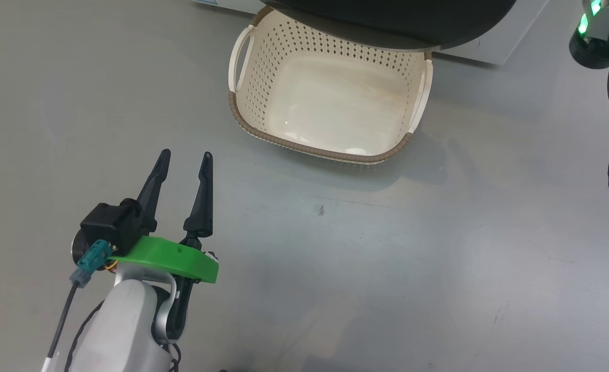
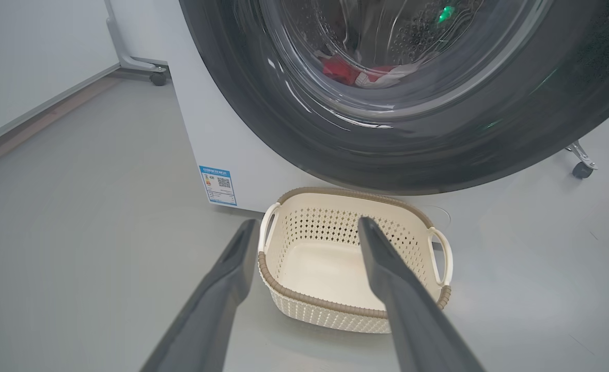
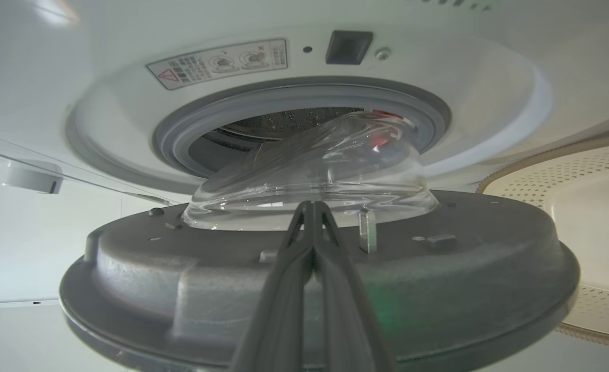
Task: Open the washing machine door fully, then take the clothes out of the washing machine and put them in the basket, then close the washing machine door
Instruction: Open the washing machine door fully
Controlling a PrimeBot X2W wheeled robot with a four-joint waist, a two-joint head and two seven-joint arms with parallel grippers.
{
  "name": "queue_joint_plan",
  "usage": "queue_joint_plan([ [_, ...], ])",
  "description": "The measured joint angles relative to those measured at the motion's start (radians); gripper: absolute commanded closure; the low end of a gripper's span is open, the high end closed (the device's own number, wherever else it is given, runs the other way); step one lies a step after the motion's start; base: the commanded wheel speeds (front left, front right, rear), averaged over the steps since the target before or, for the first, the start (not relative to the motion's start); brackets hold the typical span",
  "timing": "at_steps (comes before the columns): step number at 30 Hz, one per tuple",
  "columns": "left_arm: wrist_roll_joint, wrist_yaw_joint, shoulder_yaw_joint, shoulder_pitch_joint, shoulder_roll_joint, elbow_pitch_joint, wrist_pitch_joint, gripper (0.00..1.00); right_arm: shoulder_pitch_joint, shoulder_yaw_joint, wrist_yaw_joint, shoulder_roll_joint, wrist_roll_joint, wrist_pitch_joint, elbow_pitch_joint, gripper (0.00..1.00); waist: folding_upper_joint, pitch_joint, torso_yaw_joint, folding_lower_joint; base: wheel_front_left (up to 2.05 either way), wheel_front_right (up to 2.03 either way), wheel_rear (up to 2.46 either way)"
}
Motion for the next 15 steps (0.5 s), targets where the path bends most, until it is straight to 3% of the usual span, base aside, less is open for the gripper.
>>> queue_joint_plan([
  [3,0.000,0.006,-0.001,0.000,0.000,-0.001,0.000,0.00,-0.021,-0.004,0.000,0.026,0.033,0.009,0.032,1.00,0.0000,0.003,0.004,0.0000,0.00,0.00,0.00],
  [15,0.000,0.006,-0.002,0.000,0.000,-0.001,0.000,0.00,-0.062,0.037,0.000,0.021,0.036,0.052,0.110,1.00,0.0000,0.001,0.008,0.0000,0.00,0.00,0.00],
])
